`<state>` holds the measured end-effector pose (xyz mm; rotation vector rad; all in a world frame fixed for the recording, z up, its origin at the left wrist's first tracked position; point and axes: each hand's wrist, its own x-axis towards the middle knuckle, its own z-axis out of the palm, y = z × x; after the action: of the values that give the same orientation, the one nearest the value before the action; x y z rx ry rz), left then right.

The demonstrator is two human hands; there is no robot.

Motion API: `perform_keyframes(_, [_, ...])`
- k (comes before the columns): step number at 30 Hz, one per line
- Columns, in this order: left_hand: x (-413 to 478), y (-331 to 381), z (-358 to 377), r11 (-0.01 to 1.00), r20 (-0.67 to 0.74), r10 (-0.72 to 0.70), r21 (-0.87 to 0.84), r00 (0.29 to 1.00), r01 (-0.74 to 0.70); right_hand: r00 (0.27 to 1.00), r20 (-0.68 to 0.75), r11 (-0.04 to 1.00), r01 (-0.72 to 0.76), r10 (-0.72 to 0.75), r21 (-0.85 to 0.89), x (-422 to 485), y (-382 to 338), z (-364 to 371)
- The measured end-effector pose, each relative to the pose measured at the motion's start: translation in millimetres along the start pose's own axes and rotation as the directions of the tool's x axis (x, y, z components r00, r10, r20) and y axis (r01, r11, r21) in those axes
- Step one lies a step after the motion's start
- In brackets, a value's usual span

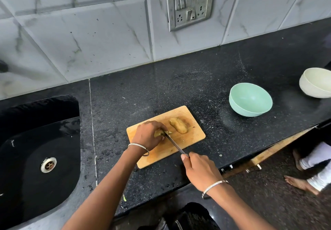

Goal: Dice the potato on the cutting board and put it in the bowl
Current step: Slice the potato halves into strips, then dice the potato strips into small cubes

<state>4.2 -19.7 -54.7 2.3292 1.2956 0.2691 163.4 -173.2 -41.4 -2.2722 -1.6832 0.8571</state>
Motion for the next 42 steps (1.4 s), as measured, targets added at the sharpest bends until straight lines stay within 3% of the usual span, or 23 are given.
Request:
perform_keyframes(9, [-7,-4,2,0.942,-0.056,-0.104,-0.325,0.993,0.081,0.996,-0.066,0.995,-0.049,0.055,0.084,1,15,-14])
perform_keyframes(18, [-24,7,17,0.948,-0.229,-0.311,-0.147,0.922,0.283,0.998,-0.06,0.992,0.006,0.002,0.128,12,-3,3])
perform_keyframes(29, [-28,5,19,0.961,-0.261,-0.266,-0.143,0.928,0.236,0.995,-0.094,0.997,0.046,-0.041,0.055,14,-7,9])
perform_keyframes(42, [-29,-1,17,0.959,-0.264,-0.282,-0.1,0.922,0.265,0.992,-0.126,0.996,-0.002,0.013,0.087,20,6,8])
